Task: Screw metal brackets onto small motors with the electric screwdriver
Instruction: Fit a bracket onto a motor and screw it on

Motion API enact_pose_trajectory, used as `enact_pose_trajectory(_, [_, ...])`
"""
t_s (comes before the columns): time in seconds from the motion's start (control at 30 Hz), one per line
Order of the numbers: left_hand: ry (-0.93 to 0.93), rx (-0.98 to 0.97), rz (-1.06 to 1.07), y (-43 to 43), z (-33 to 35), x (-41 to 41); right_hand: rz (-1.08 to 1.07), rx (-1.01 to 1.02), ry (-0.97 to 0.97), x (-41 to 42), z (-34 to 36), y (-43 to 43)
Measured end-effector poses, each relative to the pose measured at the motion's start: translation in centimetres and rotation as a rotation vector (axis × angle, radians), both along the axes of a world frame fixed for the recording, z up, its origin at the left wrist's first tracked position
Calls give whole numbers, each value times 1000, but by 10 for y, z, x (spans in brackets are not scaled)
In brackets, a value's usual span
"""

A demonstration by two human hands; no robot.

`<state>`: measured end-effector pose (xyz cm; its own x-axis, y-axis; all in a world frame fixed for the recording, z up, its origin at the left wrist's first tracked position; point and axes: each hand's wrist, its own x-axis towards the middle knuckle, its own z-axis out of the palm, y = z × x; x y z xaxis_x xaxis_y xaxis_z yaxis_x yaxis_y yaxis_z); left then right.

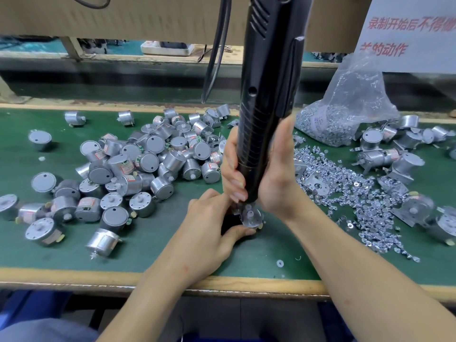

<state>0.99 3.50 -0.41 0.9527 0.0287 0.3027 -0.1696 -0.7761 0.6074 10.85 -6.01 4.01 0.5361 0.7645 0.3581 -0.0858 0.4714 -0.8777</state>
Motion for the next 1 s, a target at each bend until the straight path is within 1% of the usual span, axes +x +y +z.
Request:
enact_pose_trajectory(0.1, [13,-32,-6,1,-1,0,14,8,-49,-3,1,2])
enact_pose_trajectory(0.23, [-14,-22,-3,0,-2,-1,-3,25,3,1,5,-4])
enact_pose_trajectory(0.33, [5,-11,18,1,-3,0,-3,36,32,4,7,-8])
enact_pose_trajectory(0.63, [5,-8,-10,1,-4,0,-54,25,25,9,9,-14])
enact_pose_trajectory(0.87, [-37,-6,127,1,-7,0,-113,-31,21,16,3,-17])
enact_pose_trajectory(1.0, [-33,-3,158,1,-7,0,-143,-88,-18,16,-5,-12])
